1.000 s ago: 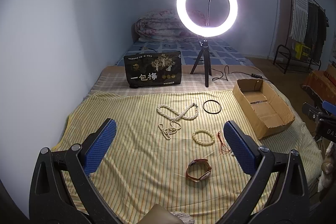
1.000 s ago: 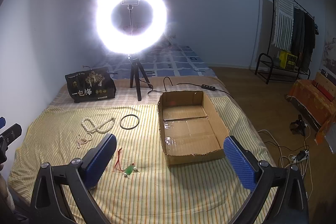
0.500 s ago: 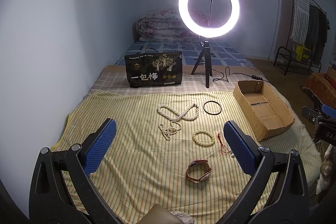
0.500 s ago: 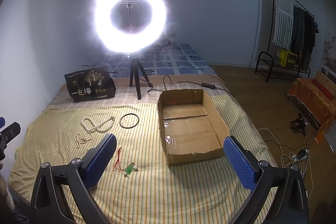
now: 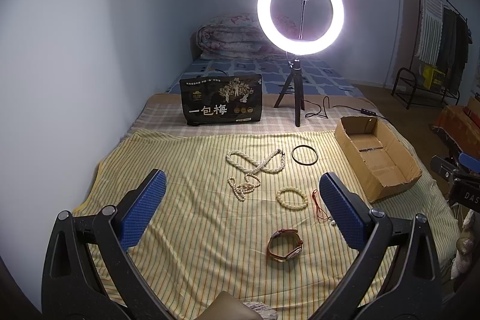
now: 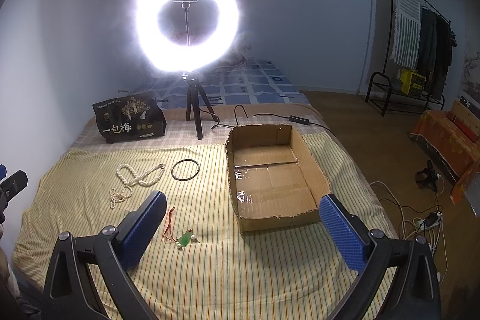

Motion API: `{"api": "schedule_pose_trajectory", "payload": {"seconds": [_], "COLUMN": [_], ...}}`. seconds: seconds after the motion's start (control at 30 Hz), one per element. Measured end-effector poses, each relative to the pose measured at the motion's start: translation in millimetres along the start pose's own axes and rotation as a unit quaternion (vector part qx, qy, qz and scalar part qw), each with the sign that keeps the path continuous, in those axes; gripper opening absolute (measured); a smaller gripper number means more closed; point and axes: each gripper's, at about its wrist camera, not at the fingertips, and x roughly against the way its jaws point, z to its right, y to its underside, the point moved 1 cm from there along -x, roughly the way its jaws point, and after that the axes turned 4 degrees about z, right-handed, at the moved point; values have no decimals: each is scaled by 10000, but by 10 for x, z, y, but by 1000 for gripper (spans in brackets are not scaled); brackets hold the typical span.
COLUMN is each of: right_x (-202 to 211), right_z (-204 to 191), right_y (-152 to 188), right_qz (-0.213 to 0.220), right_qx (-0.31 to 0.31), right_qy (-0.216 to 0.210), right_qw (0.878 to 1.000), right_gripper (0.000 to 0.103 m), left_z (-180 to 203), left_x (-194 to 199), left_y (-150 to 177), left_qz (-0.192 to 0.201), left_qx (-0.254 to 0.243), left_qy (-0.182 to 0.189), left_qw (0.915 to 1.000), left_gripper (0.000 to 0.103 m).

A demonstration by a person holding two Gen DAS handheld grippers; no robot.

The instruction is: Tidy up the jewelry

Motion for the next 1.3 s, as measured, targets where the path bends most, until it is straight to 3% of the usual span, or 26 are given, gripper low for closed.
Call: {"api": "schedule_pose_trajectory", "payload": {"seconds": [0.87,1.17,1.3], "right_x": [-49,-149,-281], "right_z": [-51,-202,-316], "right_y": [20,143,320], "right_qz": [-37,-190,-407], "right_qx": [85,706,1263], "right_qy": [-153,-431,-847], "right_qw": [9998,9964,9875], "right_gripper": [103,103,103], "left_z": [-26,-80,-131], "left_x": [-49,-135,-215], "left_y": [21,87,133], "left_qz": [-58,-231,-360], "left_qx": [-25,-50,-80], "left_qy": [-36,-74,-115], "left_qw": [10000,9997,9993], "left_gripper": [103,103,103]}}
